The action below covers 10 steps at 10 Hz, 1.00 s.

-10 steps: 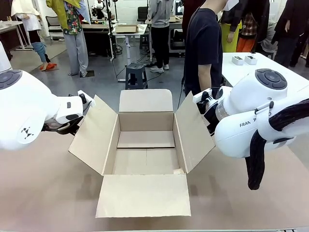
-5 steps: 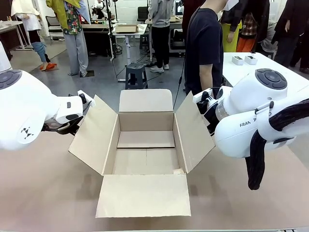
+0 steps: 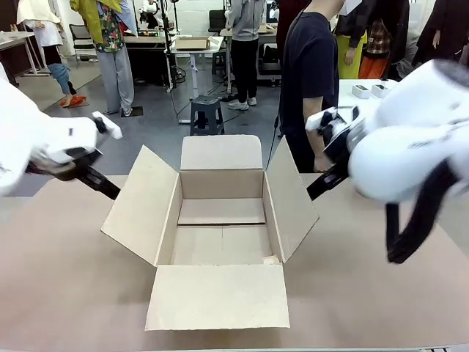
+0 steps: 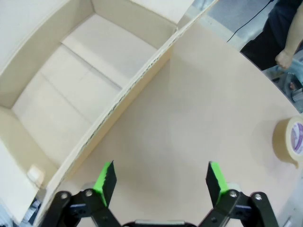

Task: Wrap the clocks to prevent damage.
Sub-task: Open the side flaps of the Package Box.

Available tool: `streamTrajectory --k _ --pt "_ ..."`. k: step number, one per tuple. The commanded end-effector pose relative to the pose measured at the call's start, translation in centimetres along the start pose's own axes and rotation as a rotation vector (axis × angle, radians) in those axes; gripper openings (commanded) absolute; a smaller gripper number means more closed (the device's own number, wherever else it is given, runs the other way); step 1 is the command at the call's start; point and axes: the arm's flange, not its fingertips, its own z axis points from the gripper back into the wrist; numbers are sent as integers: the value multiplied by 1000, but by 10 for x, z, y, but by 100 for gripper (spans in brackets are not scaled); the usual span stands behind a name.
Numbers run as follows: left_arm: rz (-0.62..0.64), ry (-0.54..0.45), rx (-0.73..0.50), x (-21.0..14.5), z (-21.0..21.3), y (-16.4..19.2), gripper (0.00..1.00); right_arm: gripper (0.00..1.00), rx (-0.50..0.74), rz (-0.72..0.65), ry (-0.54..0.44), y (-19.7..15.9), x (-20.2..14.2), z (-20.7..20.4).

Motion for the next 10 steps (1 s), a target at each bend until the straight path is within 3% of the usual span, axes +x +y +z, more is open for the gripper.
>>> streamTrajectory --k 1,3,5,6,10 --pt "-64 14 9 -17 79 11 100 100 -19 -14 9 -14 -21 84" --pt "-87 23 89 -5 151 -1 100 100 -111 -7 8 14 -17 155" --pt "-72 70 154 2 185 -15 100 100 -159 -38 41 33 -11 178" --pt "-89 4 79 -8 162 1 100 100 -101 -1 -15 10 -22 166" --pt "-89 4 79 -8 162 1 100 100 -101 -1 -15 10 -22 166"
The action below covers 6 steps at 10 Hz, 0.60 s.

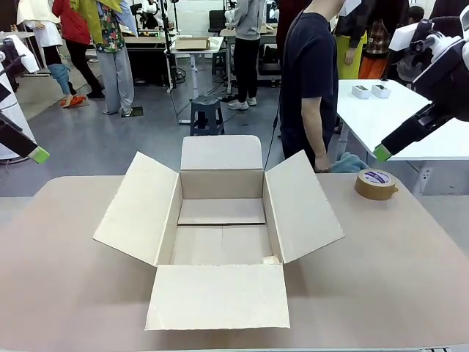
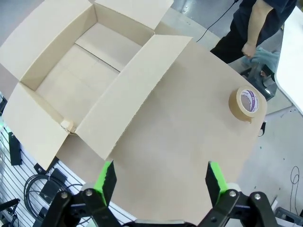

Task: Wrap the clocks to prevent damage.
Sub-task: Open the side flaps of the Package Box.

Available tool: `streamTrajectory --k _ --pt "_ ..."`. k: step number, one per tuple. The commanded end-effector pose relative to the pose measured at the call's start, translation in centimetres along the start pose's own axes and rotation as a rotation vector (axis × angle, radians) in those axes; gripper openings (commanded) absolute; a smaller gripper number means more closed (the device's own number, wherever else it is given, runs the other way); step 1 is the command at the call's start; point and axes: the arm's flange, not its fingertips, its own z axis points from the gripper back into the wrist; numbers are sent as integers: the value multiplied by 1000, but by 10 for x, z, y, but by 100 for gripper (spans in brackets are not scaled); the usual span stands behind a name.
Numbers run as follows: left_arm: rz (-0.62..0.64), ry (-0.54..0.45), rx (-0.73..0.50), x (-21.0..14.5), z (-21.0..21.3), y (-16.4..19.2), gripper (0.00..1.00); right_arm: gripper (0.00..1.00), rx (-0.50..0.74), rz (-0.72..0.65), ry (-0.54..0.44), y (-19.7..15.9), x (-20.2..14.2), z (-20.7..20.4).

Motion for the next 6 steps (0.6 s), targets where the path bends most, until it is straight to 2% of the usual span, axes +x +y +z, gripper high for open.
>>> streamTrajectory --k 1,2,3,4,5,6 --pt "-13 -20 -3 1 0 1 100 100 5 19 -13 0 -1 -4" --pt "0 0 0 0 0 0 100 100 0 0 0 0 0 0" --pt "14 -12 -321 5 -6 27 100 100 235 -118 -47 -25 3 -3" --pt "55 -75 -519 2 -7 45 100 100 467 -214 -102 -53 -1 0" --pt "-14 -146 -628 -1 -5 58 100 100 634 -195 -142 -75 -7 3" --pt "-116 -260 -736 -5 -1 73 100 100 682 -158 -227 -95 -14 9"
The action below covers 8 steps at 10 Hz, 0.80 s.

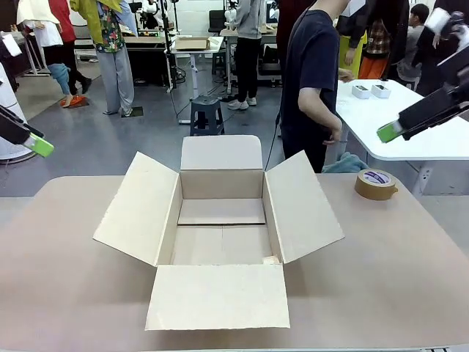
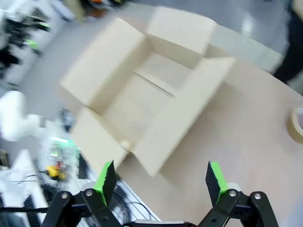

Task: Wrap the clocks to prevent damage.
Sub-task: Open the side flaps of the Package Box.

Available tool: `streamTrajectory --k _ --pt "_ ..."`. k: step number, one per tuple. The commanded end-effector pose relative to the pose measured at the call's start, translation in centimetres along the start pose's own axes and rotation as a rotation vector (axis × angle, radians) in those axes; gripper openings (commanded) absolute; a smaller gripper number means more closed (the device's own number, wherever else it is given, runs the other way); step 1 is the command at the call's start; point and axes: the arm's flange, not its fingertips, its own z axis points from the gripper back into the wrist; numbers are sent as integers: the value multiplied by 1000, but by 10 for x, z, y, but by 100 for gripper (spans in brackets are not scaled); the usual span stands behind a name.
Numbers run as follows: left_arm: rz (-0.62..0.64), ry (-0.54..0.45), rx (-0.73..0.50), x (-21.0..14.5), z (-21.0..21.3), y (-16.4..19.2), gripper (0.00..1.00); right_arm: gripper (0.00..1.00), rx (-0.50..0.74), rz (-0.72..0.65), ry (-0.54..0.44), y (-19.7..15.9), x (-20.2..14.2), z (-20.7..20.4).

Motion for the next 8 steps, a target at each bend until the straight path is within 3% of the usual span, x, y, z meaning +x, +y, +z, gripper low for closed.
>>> streamTrajectory --k 1,4,5,8 --pt "-128 -137 -232 -6 30 25 100 100 172 60 -88 -26 2 31" --pt "-294 -350 -188 -47 82 53 100 100 107 214 -233 -61 -16 88" --pt "-338 -373 -182 -57 95 63 100 100 89 263 -246 -72 -23 104" --pt "-315 -368 -85 -74 122 77 100 100 -4 301 -294 -94 -40 136"
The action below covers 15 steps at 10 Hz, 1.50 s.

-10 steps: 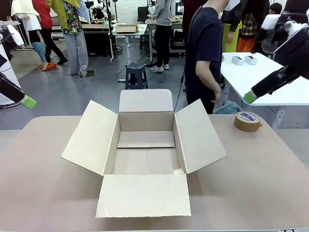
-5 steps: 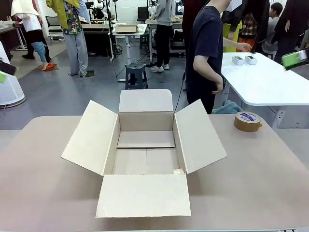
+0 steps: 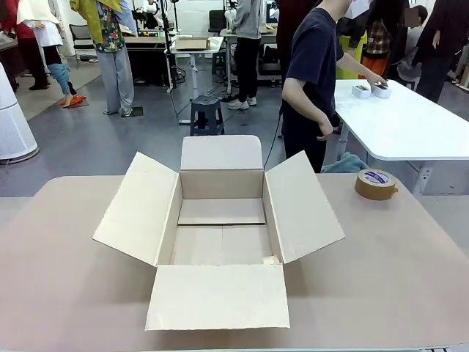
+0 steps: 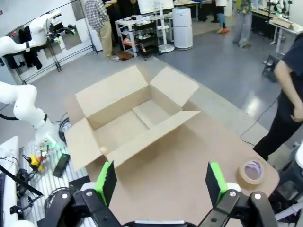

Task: Wrap the clocks to prevent damage.
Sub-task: Open the side flaps of the Package Box.

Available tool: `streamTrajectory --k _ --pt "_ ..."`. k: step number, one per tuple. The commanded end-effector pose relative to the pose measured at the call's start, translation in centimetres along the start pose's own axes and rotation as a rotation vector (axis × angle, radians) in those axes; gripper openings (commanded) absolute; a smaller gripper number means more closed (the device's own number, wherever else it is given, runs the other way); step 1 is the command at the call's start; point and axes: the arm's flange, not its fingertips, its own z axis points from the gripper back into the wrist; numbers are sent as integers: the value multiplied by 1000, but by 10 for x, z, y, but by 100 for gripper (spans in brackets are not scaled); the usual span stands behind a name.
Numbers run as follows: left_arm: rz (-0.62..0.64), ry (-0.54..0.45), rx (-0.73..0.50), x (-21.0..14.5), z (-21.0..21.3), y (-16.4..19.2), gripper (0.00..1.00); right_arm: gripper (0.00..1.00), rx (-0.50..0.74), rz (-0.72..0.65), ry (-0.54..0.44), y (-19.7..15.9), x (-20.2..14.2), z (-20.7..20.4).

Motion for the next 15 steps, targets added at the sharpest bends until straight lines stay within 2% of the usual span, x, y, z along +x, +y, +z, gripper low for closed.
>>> streamTrajectory --k 1,2,3,4,6,7,8,15 --pt "-7 -6 -21 5 -10 -6 100 100 -63 -115 39 0 4 -8" --pt "-7 -6 -21 5 -10 -6 100 100 0 0 0 0 0 0" --pt "7 2 -3 -2 0 2 100 100 0 0 0 0 0 0" --pt "-24 -11 96 -3 -7 0 100 100 -37 -33 18 -4 -4 3" --pt "-20 -49 44 -8 0 0 100 100 86 55 42 -9 -10 5" --pt "-5 -17 19 -11 3 -2 100 100 122 52 22 -13 -12 10" --pt "6 -22 48 -3 1 1 100 100 26 -1 46 -1 -9 -1" --pt "6 -22 48 -3 1 1 100 100 26 -1 46 -1 -9 -1"
